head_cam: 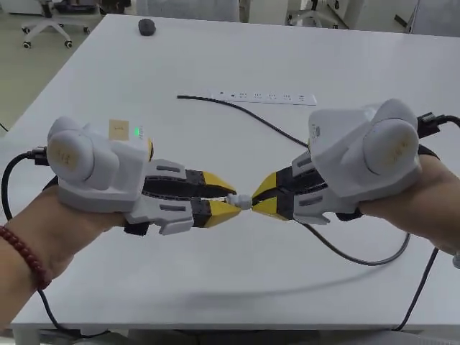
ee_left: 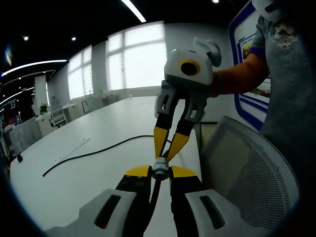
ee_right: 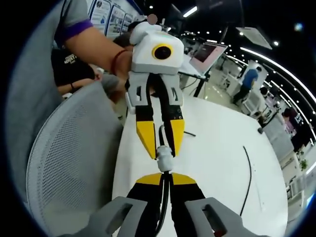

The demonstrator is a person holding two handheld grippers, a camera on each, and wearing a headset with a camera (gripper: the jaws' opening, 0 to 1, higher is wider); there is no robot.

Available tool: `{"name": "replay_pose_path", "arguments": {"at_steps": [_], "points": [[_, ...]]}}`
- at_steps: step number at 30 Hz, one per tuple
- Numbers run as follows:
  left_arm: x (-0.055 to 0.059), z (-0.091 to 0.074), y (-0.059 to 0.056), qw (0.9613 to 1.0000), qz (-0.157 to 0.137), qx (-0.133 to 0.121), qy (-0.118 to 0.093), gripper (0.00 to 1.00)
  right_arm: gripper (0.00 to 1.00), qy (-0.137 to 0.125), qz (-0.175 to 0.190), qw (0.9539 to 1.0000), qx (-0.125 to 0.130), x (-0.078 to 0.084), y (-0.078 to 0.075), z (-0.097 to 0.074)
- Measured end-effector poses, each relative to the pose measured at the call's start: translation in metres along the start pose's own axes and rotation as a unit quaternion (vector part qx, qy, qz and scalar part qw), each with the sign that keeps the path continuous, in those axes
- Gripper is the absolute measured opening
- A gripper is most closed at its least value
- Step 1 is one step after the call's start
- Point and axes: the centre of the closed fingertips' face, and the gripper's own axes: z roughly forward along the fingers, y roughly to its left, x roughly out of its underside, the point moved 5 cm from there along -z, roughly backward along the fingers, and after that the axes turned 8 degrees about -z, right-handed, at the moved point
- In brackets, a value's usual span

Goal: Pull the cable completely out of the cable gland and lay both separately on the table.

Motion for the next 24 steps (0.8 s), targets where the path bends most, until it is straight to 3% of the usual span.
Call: {"name": "replay_pose_path", "arguments": {"at_steps": [9,16,24], "points": [[0.001,-0.003,0.001,1.0000,0.002,-0.001,0.000,0.14,0.00,0.004,-0.004,1.0000,0.001,0.009,-0.002,-0.006],[0.005,-0.013,0.005,1.0000,0.003,-0.009,0.002,0.15,0.00,0.031,0.010,0.9995,0.000,0.032,-0.001,-0.015],[0.009,-0.020,0.010,0.9998,0.006,-0.014,0.010,0.14,0.00,0.067,0.031,0.9973,-0.006,0.073,0.001,-0.026]]}}
